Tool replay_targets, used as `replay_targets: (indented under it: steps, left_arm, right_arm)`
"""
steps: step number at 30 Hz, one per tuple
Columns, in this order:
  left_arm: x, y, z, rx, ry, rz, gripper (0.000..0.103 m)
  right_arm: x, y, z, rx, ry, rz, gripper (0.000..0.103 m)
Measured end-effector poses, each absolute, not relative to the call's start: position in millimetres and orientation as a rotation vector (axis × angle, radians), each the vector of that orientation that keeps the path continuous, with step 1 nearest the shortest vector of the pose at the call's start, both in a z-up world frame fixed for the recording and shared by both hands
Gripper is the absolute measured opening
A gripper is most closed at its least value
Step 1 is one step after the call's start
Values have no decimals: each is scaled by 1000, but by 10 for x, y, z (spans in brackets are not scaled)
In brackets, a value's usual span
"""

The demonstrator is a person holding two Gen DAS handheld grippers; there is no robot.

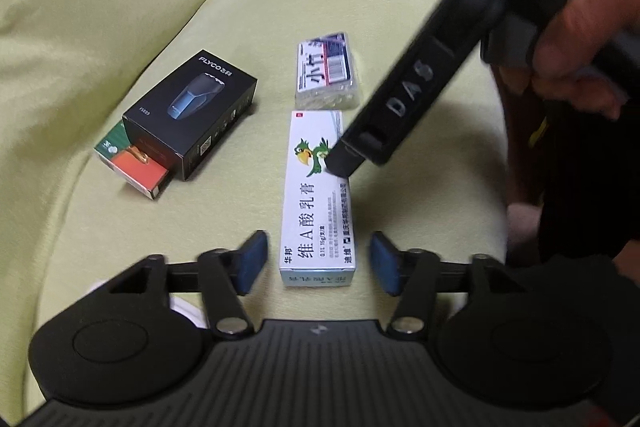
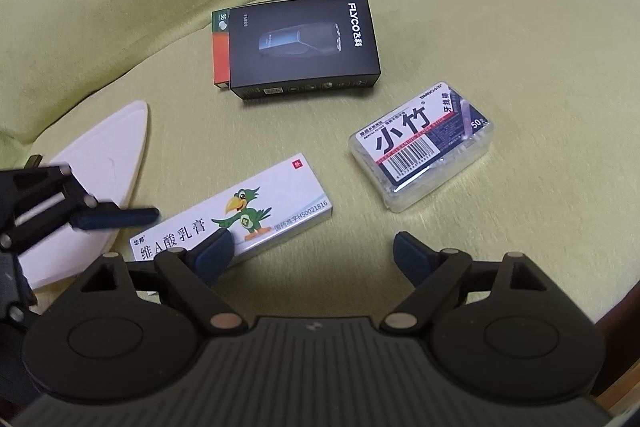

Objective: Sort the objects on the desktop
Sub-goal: 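Hold the white box with the left gripper while the right gripper approaches it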

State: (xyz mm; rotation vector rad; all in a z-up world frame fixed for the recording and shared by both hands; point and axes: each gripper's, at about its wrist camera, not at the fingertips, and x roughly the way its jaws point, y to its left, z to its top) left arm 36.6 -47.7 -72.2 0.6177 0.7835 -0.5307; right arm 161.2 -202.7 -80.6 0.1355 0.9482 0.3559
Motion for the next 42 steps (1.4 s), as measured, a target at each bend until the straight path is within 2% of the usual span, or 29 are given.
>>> replay_targets:
  steps: [11, 13, 15, 24, 42]
  left_arm:
    - [569, -291, -669, 448, 840, -579, 67]
    - [607, -315, -721, 454, 869, -591, 63]
    - [618, -350, -763, 465, 887, -600, 50]
    - [479, -489, -780, 597, 842, -580, 49]
    - [418, -579, -799, 741, 787, -623, 50]
  right_arm:
    - [1583, -2029, -822, 53, 972, 346, 87]
    - [1585, -2023, -822, 54, 971, 345, 87]
    - [1586, -2018, -823, 52, 970, 343, 87]
    - [1532, -2090, -752, 91, 918, 361, 83]
    - [1477, -2128, -692, 117, 880, 421, 82]
